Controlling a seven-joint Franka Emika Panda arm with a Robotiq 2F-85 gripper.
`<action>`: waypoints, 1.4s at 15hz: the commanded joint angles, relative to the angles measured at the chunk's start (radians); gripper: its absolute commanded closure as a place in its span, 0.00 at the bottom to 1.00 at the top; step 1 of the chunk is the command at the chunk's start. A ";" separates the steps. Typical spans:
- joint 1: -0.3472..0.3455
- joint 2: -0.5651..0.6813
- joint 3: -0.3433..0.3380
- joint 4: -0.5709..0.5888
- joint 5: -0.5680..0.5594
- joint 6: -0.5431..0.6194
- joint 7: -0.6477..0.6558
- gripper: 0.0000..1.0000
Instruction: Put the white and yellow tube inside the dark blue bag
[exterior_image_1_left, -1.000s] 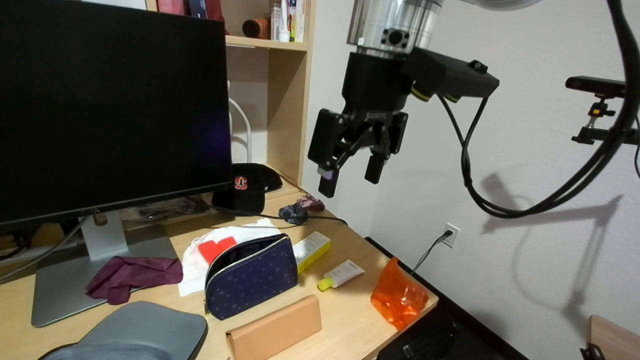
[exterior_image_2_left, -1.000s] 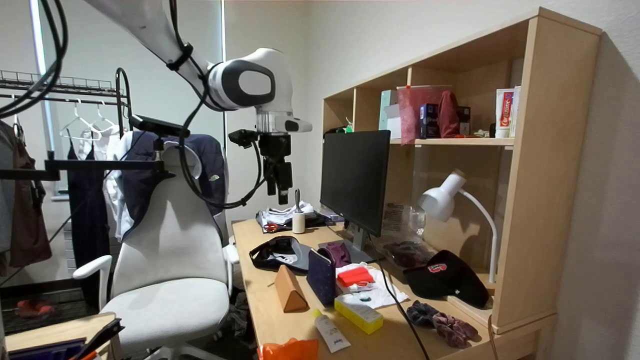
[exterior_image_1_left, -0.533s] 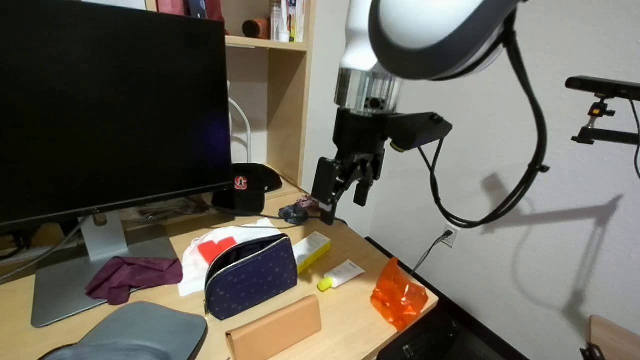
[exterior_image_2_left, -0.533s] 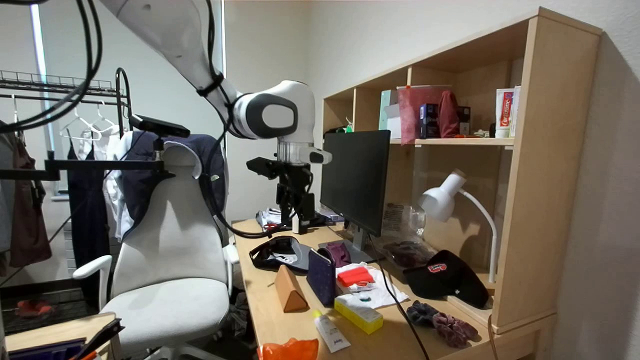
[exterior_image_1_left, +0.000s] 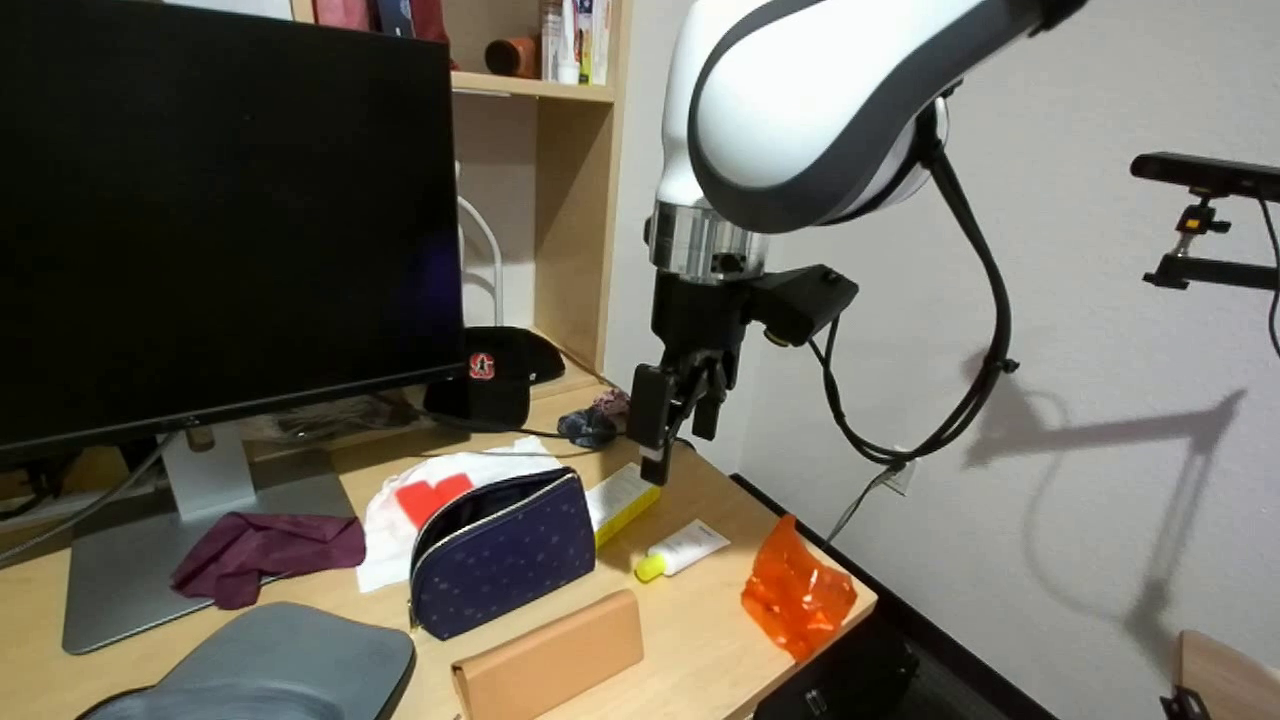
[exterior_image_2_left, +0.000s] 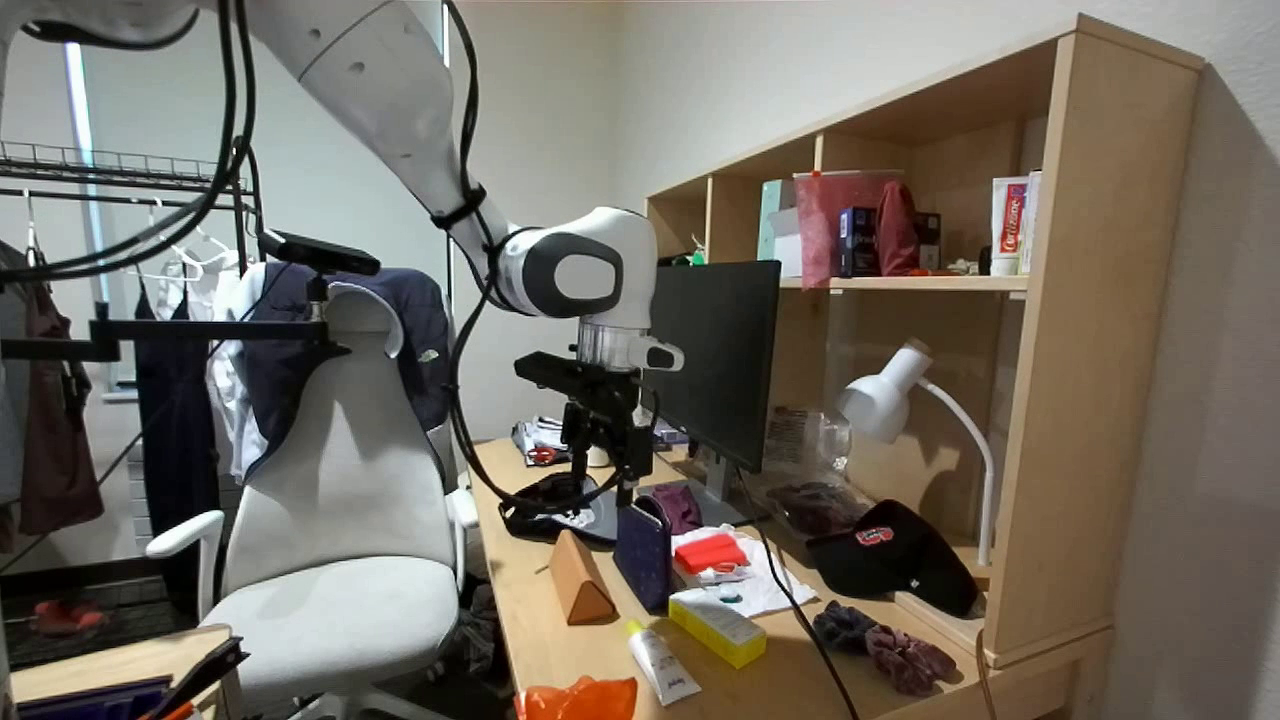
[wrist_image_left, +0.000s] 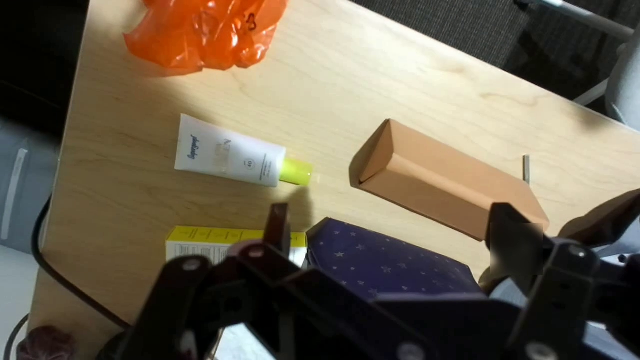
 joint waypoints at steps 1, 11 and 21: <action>-0.010 -0.001 0.010 0.002 -0.002 -0.003 0.002 0.00; -0.089 0.360 0.050 0.384 -0.024 -0.198 -0.508 0.00; -0.119 0.412 0.081 0.381 0.012 -0.143 -0.548 0.00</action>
